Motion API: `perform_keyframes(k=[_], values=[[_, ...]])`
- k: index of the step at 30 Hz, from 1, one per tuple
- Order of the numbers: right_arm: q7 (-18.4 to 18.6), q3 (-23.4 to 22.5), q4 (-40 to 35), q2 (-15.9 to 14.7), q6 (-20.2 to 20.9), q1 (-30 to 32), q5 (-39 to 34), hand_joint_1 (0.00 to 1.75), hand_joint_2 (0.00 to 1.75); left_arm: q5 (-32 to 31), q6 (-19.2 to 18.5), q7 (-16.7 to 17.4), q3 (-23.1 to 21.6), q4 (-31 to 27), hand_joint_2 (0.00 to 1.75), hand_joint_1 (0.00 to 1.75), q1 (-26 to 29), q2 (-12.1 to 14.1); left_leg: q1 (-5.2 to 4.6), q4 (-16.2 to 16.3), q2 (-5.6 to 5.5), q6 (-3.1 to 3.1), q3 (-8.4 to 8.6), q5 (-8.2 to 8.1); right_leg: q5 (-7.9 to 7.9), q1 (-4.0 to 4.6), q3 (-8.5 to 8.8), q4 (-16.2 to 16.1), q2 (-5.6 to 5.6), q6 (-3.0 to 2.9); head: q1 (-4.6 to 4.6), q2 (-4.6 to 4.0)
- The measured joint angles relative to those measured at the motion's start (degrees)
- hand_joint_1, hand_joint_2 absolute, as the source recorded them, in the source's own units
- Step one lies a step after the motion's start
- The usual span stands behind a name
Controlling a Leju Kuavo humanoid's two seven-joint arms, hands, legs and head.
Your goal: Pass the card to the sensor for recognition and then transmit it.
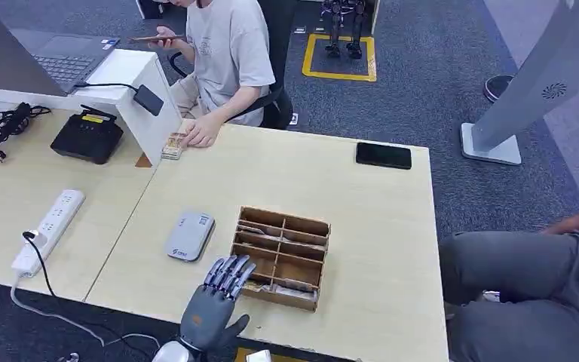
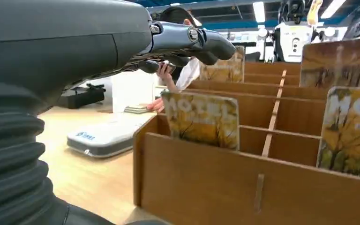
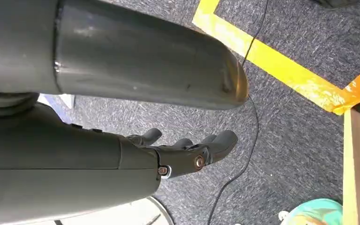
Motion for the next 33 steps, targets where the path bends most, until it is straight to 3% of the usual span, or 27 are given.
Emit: perform_keyframes(k=[11, 24, 33], values=[[-0.2, -0.1, 0.0, 0.3, 0.3, 0.0, 0.7, 0.00, 0.00, 0.3, 0.0, 0.4, 0.0, 1.1, 1.75, 0.00, 0.1, 0.3, 0.00, 0.0, 0.00, 0.00, 0.00, 0.00, 0.00, 0.00, 0.00, 0.0, 0.00, 0.00, 0.00, 0.00], [0.2, -0.3, 0.0, 1.2, 0.3, 0.0, 1.6, 0.00, 0.00, 4.3, 0.0, -7.2, 3.3, 1.0, 1.75, 0.00, -0.5, -2.8, 0.00, 0.0, 0.00, 0.00, 0.01, 0.00, 0.00, 0.00, 0.00, 0.0, 0.00, 0.00, 0.00, 0.00], [0.0, -0.4, 0.0, 1.4, 0.4, 0.0, 2.1, 0.00, 0.00, 2.6, 0.0, -9.3, 6.6, 0.8, 1.75, 0.00, -0.5, -5.0, 0.00, 0.0, 0.00, 0.00, 0.00, 0.00, 0.00, 0.00, 0.00, 0.0, 0.00, 0.00, 0.00, 0.00]])
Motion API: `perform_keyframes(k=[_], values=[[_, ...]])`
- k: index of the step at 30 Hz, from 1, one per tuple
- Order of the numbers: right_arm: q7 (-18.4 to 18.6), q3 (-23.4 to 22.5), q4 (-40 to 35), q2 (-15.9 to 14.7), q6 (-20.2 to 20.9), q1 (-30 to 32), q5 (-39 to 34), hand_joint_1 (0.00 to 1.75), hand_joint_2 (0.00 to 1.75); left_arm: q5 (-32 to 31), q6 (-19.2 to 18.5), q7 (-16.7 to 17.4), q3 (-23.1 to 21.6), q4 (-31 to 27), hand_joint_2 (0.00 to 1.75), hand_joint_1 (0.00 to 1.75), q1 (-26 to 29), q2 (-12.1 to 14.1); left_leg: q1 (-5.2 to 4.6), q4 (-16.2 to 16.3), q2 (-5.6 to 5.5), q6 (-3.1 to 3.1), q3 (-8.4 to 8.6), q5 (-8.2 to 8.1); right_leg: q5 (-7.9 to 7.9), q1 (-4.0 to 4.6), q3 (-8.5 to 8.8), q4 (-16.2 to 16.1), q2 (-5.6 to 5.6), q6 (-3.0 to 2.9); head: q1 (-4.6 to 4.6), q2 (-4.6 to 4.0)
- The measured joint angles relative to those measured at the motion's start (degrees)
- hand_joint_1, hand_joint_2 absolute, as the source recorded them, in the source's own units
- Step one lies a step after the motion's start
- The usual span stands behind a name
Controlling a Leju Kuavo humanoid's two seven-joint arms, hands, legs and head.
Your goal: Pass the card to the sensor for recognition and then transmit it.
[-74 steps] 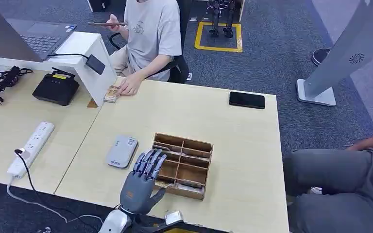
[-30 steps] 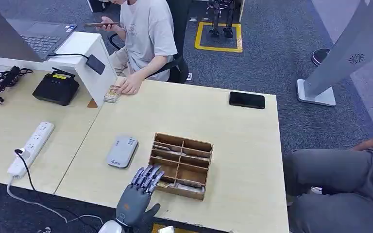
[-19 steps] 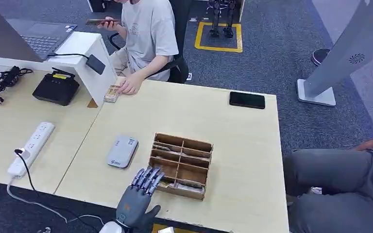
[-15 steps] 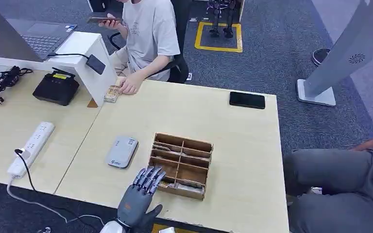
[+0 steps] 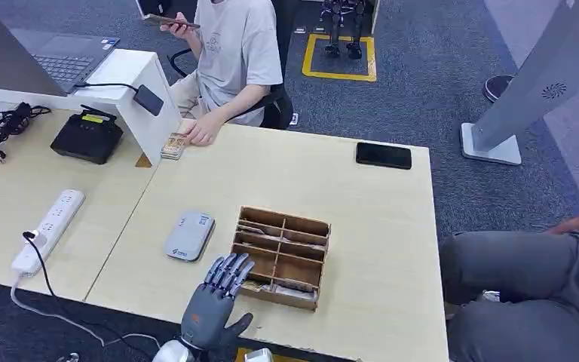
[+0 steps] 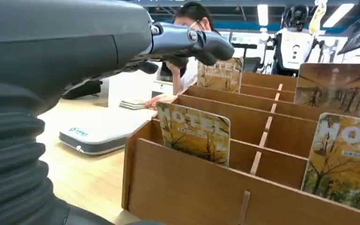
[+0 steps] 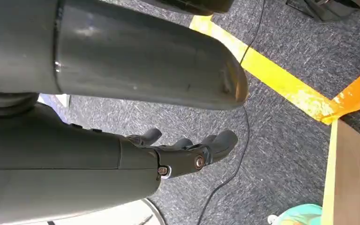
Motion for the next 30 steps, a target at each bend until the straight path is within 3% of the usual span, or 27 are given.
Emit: perform_keyframes(k=[14, 30], values=[[-0.2, -0.5, 0.0, 0.2, 0.1, 0.0, 0.8, 0.00, 0.00, -3.7, 0.0, 3.3, 1.3, -0.6, 1.75, 0.00, 0.1, 0.2, 0.00, 0.0, 0.00, 0.00, 0.00, 0.00, 0.00, 0.00, 0.00, 0.0, 0.00, 0.00, 0.00, 0.00], [-0.3, -1.3, 0.0, 0.3, -0.1, 0.0, 1.3, 0.00, 0.00, -2.6, 0.0, 2.0, 1.8, -1.2, 1.75, 0.00, 0.1, 0.1, 0.00, 0.0, 0.00, 0.00, -0.01, 0.00, 0.00, 0.00, 0.00, 0.0, 0.00, 0.00, 0.00, 0.00]])
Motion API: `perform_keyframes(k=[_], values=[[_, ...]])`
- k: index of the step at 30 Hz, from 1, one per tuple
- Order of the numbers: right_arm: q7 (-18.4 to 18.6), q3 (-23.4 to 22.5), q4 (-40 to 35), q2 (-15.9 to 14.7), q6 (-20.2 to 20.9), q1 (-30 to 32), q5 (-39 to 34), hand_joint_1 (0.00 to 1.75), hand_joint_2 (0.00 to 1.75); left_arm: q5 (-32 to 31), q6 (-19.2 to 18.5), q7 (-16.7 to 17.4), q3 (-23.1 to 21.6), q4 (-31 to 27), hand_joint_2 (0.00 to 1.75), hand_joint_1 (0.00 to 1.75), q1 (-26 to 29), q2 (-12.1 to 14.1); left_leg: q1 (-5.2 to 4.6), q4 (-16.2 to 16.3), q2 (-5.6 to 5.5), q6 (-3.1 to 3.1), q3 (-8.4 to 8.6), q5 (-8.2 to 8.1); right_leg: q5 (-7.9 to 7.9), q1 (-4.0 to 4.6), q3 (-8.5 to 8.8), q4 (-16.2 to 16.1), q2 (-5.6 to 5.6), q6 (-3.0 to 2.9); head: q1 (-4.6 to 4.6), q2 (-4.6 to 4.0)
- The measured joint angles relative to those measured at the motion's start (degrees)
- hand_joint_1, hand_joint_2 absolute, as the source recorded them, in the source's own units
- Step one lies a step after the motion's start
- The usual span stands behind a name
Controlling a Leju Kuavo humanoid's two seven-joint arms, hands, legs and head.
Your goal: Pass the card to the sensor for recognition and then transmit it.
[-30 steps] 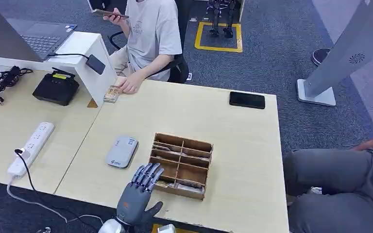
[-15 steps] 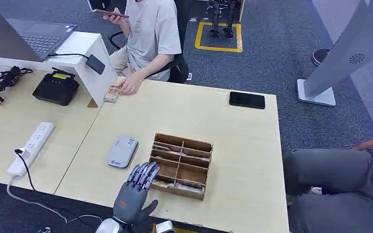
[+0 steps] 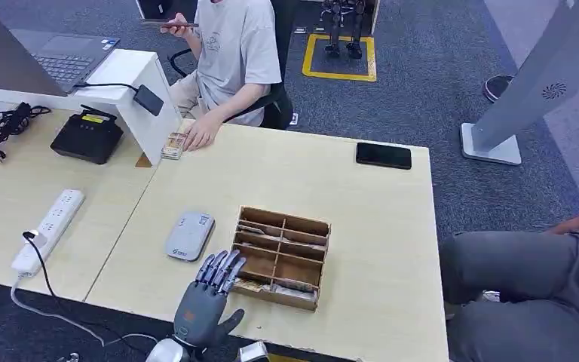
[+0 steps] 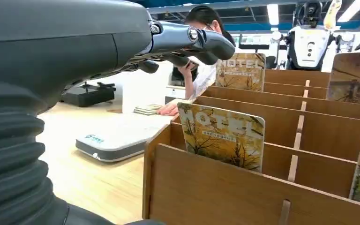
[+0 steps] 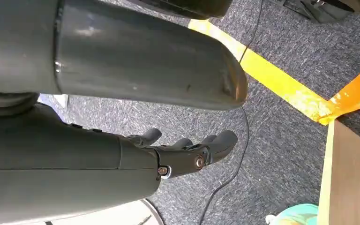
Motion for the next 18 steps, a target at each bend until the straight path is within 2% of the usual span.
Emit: perform_keyframes(k=[5, 15, 18], values=[[0.0, 0.0, 0.0, 0.0, 0.1, 0.0, 0.1, 0.00, 0.00, -2.0, 0.0, 0.1, 0.1, -0.8, 1.75, 0.00, 0.2, 0.0, 0.00, 0.0, 0.00, 0.00, 0.00, 0.00, 0.00, 0.00, 0.00, 0.0, 0.00, 0.00, 0.00, 0.00], [0.0, -0.2, 0.0, 0.0, 0.4, 0.0, 0.7, 0.00, 0.00, -2.1, 0.0, 0.7, 0.2, -0.9, 1.75, 0.00, 0.3, 0.0, 0.00, 0.0, 0.00, 0.00, 0.00, 0.00, 0.00, 0.00, 0.00, 0.0, 0.00, 0.00, 0.02, 0.00], [0.0, -0.2, 0.0, 0.0, 0.4, 0.0, 1.1, 0.00, 0.00, -3.7, 0.0, 3.4, 0.2, -1.3, 1.75, 0.00, 0.3, 0.2, 0.00, 0.0, 0.00, 0.00, 0.00, 0.00, 0.00, 0.00, 0.00, 0.0, 0.00, 0.00, 0.02, 0.00]])
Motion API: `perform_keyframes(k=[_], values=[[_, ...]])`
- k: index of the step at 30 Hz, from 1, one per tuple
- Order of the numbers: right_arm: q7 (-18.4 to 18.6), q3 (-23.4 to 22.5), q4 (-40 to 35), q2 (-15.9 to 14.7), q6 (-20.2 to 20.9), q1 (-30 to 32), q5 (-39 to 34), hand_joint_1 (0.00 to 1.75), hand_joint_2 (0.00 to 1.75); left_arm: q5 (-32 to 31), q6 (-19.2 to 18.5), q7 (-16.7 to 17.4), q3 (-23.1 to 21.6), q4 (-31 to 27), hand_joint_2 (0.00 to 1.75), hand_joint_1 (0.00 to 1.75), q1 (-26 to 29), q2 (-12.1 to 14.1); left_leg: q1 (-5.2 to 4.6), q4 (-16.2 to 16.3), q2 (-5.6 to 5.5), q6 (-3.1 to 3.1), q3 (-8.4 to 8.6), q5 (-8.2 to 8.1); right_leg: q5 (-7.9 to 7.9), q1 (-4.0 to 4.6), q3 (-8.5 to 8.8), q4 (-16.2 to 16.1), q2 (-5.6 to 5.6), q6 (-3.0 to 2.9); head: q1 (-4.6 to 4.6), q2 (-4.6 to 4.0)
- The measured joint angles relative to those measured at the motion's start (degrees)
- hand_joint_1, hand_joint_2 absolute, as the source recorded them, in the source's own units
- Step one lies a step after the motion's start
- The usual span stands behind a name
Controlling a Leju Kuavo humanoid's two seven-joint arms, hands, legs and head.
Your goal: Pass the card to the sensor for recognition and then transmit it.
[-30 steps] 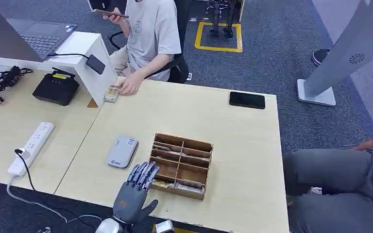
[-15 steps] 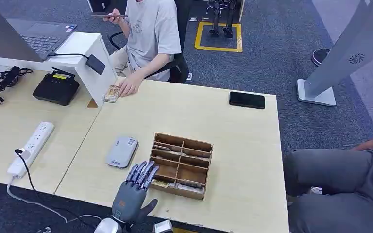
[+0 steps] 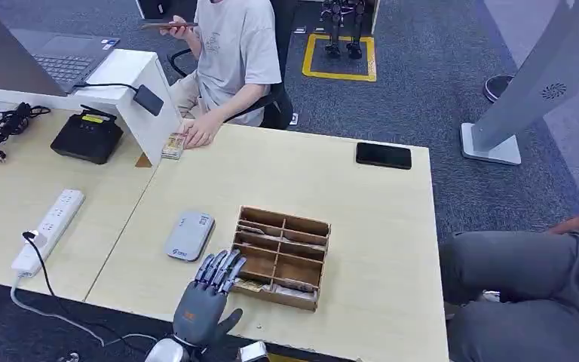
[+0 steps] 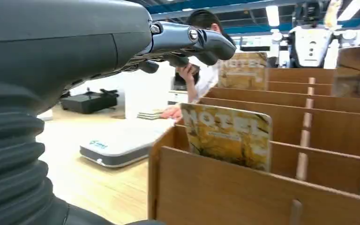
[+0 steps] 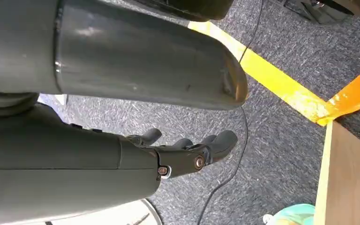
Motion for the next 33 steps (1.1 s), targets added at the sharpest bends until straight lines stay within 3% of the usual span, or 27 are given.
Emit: perform_keyframes(k=[9, 33], values=[[0.0, 0.0, 0.0, 0.0, 0.0, 0.0, 0.1, 0.00, 0.00, 0.9, 0.0, 1.2, -0.3, -0.2, 1.75, 0.00, 0.0, 1.1, 0.00, 0.0, 0.00, 0.00, 0.00, 0.00, 0.00, 0.00, 0.00, 0.0, 0.00, 0.00, -0.02, 0.00], [0.0, -1.0, 0.0, 0.2, 0.2, 0.0, 0.8, 0.00, 0.00, 3.9, 0.0, -6.7, -0.3, -0.2, 1.75, 0.00, 0.7, -0.6, 0.00, 0.0, 0.00, 0.00, 0.00, 0.00, 0.00, 0.00, 0.00, 0.0, 0.00, 0.00, -0.02, 0.00]])
